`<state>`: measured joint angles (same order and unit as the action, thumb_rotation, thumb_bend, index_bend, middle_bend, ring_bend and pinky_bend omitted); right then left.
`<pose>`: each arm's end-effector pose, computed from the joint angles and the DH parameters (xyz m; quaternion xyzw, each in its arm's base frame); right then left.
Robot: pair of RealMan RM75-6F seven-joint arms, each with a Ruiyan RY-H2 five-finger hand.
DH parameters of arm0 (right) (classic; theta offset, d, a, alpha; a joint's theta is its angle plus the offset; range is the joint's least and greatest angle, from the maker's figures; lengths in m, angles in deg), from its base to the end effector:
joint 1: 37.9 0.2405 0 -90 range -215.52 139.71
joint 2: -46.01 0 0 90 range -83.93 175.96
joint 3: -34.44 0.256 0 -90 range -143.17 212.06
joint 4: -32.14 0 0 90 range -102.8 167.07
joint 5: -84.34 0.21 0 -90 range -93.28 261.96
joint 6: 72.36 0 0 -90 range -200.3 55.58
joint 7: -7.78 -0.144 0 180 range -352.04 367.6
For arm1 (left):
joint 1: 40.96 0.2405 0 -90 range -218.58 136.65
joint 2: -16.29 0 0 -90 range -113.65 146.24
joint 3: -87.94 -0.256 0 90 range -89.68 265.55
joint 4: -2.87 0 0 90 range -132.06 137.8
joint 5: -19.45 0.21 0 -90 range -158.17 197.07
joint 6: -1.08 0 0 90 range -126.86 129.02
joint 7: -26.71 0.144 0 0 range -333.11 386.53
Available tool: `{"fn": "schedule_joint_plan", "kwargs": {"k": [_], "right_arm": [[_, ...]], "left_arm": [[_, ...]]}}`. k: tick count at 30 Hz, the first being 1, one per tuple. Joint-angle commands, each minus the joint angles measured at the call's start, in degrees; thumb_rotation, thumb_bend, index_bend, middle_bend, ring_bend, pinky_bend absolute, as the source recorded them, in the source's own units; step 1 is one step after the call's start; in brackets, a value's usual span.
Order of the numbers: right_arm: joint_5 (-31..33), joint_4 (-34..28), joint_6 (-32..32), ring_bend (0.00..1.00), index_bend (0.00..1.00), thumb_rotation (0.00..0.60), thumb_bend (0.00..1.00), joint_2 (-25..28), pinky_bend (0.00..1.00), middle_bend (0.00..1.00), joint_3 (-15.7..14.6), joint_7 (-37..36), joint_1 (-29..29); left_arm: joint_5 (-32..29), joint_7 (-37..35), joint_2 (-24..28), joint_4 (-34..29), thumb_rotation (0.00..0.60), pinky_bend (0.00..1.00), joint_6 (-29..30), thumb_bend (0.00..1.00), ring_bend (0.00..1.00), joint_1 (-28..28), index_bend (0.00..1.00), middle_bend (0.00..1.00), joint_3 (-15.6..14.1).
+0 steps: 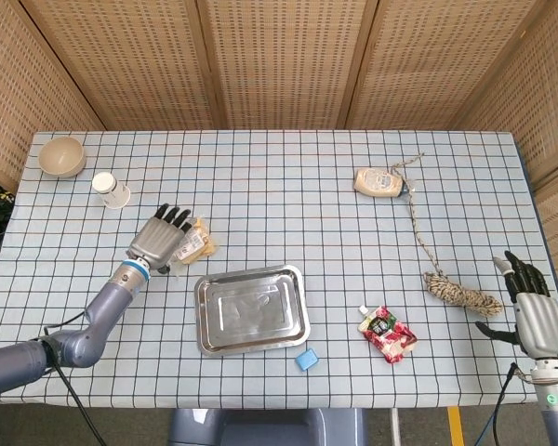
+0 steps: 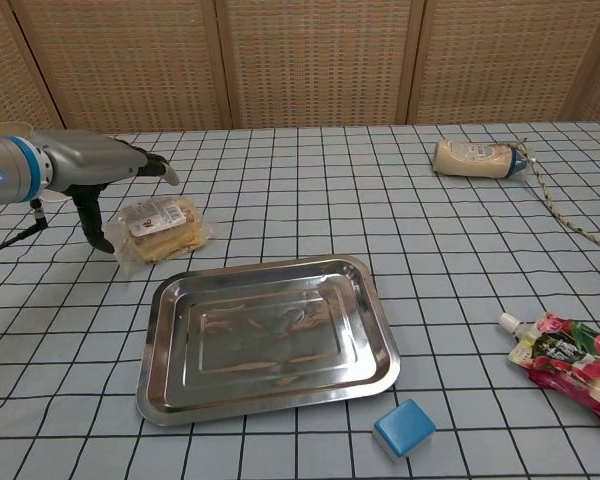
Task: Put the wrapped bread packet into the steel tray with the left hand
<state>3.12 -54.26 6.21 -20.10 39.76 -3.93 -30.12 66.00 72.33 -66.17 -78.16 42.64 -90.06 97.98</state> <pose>-0.3326 -0.2078 0.1553 0.5543 -0.4524 0.4125 0.5638 -0.1735 0.3854 0.0047 -0.8202 -0.2729 -0.1746 0.4715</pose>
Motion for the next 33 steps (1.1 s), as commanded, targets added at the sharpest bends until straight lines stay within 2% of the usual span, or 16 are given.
{"fn": "schedule_joint_plan", "kwargs": {"k": [1, 11, 12, 14, 15, 16, 19, 24, 30, 33], "right_arm": [[0.4, 0.5, -0.3, 0.00, 0.10, 0.600, 0.00, 0.1, 0.00, 0.00, 0.2, -0.4, 0.0], [1.0, 1.4, -0.8, 0.00, 0.10, 0.600, 0.00, 0.0, 0.00, 0.00, 0.7, -1.7, 0.1], [0.9, 1.5, -0.7, 0.00, 0.10, 0.600, 0.00, 0.0, 0.00, 0.00, 0.8, -2.0, 0.1], [0.6, 1.5, -0.3, 0.00, 0.10, 0.600, 0.00, 0.0, 0.00, 0.00, 0.8, -2.3, 0.0], [0.5, 1.5, -0.2, 0.00, 0.10, 0.600, 0.00, 0.0, 0.00, 0.00, 0.8, -2.3, 0.0], [0.4, 1.5, -0.1, 0.00, 0.10, 0.600, 0.00, 0.0, 0.00, 0.00, 0.8, -2.4, 0.0], [0.0, 1.2, 0.2, 0.00, 0.10, 0.600, 0.00, 0.0, 0.00, 0.00, 0.7, -2.2, -0.1], [-0.5, 0.6, 0.7, 0.00, 0.10, 0.600, 0.00, 0.1, 0.00, 0.00, 0.6, -2.0, -0.2], [-1.0, -0.1, 1.1, 0.00, 0.10, 0.600, 0.00, 0.2, 0.00, 0.00, 0.5, -1.5, -0.3], [-1.2, -0.5, 1.3, 0.00, 0.10, 0.600, 0.00, 0.3, 0.00, 0.00, 0.5, -1.3, -0.3]], "left_arm": [[-2.5, 1.0, -2.1, 2.9, 0.600, 0.00, -0.9, 0.00, 0.00, -2.6, 0.00, 0.00, -1.2], [-5.4, 0.0, -7.1, 8.1, 0.600, 0.02, -0.7, 0.01, 0.00, -5.9, 0.02, 0.00, -3.5], [-4.0, -0.7, -7.8, 8.5, 0.600, 0.08, 1.0, 0.05, 0.02, -5.5, 0.09, 0.01, -3.8], [-0.7, -3.0, -8.5, 8.8, 0.600, 0.24, 3.6, 0.15, 0.11, -4.4, 0.27, 0.09, -4.0], [0.2, -3.8, -8.5, 8.8, 0.600, 0.31, 4.2, 0.20, 0.19, -4.1, 0.37, 0.17, -4.0], [1.8, -5.1, -8.5, 8.8, 0.600, 0.36, 4.9, 0.25, 0.25, -3.6, 0.45, 0.24, -4.2], [4.9, -7.4, -7.1, 7.6, 0.600, 0.41, 7.2, 0.28, 0.33, -2.4, 0.56, 0.34, -4.5], [8.5, -9.5, -4.3, 4.6, 0.600, 0.45, 9.8, 0.35, 0.38, -0.9, 0.62, 0.39, -5.1], [12.9, -13.3, -0.7, -0.5, 0.600, 0.45, 13.2, 0.35, 0.38, 0.8, 0.61, 0.39, -4.5], [16.5, -16.1, 1.5, -5.3, 0.600, 0.45, 15.0, 0.35, 0.38, 1.6, 0.61, 0.39, -4.2]]}}
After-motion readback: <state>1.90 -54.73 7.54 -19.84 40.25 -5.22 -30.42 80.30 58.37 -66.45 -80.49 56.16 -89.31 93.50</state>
